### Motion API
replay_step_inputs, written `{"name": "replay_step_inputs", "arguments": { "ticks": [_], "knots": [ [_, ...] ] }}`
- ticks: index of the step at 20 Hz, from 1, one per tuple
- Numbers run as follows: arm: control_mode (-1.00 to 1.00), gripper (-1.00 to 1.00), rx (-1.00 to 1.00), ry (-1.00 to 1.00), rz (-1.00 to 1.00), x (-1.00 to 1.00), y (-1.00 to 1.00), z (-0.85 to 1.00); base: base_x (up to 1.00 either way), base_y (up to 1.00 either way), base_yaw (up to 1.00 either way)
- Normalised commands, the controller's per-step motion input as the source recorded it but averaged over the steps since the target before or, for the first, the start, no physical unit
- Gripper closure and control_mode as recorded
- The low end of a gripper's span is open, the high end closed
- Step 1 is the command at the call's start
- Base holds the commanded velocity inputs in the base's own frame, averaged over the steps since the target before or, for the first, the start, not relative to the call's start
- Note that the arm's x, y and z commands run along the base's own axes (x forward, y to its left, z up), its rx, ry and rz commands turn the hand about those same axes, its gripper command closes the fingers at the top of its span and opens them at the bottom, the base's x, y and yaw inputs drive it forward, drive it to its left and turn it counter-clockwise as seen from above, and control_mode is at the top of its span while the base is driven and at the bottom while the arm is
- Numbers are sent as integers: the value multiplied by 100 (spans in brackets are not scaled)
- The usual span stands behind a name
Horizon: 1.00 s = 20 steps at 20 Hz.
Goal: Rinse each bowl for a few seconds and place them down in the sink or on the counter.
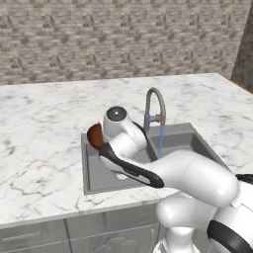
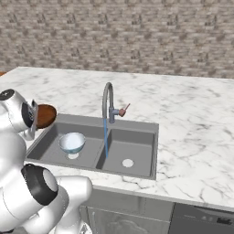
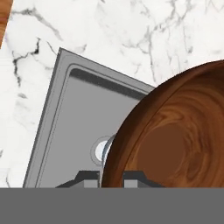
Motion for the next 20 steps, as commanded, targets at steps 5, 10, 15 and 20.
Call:
{"name": "replay_step_inputs", "arguments": {
  "ticks": [5, 10, 15, 20],
  "knots": [
    [-100, 100, 2, 13, -15, 0, -46, 2, 0, 0, 0],
    [-100, 100, 0, 4, -14, 0, -47, 0, 0, 0, 0],
    [-100, 100, 0, 3, -13, -5, -41, 0, 0, 0, 0],
    [-100, 100, 0, 2, -8, -14, -34, 0, 0, 0, 0]
  ]
}}
